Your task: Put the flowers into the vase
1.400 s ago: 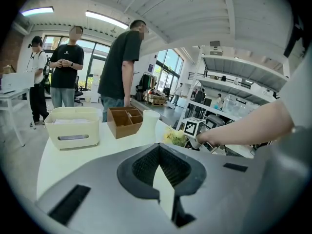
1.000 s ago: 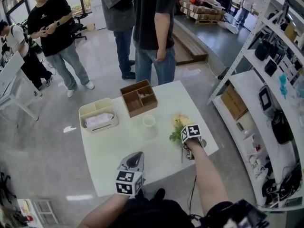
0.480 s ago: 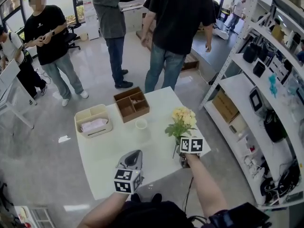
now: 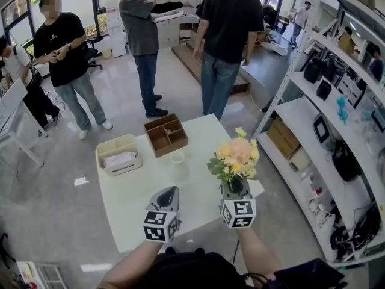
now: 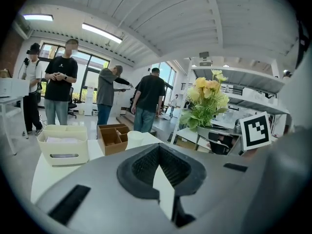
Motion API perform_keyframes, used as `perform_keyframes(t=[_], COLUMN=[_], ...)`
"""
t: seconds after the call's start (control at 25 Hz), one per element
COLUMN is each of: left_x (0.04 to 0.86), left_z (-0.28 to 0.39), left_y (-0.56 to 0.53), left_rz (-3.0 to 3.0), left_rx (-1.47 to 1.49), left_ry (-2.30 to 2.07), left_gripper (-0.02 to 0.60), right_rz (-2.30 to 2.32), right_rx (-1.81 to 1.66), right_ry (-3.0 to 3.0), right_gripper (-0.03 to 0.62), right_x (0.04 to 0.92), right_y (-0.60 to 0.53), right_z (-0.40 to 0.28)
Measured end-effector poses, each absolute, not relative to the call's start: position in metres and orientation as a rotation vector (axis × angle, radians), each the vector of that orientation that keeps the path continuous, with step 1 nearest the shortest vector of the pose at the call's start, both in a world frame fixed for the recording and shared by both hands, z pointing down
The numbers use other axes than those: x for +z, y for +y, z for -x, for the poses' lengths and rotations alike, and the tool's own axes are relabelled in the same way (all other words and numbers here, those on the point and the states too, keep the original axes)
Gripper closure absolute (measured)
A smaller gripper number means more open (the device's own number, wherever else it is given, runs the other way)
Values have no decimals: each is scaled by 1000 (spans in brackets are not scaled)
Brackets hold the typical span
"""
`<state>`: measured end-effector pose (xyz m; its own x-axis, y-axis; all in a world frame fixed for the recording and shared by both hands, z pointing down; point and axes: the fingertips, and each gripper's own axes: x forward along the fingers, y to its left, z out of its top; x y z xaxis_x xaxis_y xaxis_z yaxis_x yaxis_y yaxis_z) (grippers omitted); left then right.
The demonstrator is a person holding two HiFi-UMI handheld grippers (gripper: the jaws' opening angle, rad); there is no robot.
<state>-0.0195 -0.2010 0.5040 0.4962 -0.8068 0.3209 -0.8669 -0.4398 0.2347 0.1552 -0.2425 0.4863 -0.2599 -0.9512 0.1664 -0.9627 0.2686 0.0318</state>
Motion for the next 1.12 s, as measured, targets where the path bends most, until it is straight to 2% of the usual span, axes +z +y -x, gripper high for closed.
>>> perform_keyframes(t=[0.36, 0.72, 1.0, 1.12], left_x=[500, 506, 507, 511], left_z=[27, 68, 89, 92], left_y=[-203, -199, -199, -197], left_rz=[-2364, -2274, -2234, -2221], left_rx=[216, 215, 199, 206], left_ry=[-1446, -1541, -1577, -1571], left_gripper=[578, 580, 580, 580], right_rz=[-1741, -1517, -1527, -1562], right_rx=[99, 87, -187, -237], right_ry=[-2426, -2613, -2787, -2811], right_gripper=[559, 559, 559, 559], right_x=[480, 472, 357, 333], right_y=[-244, -253, -307, -323], right_z=[-140, -43, -4, 0])
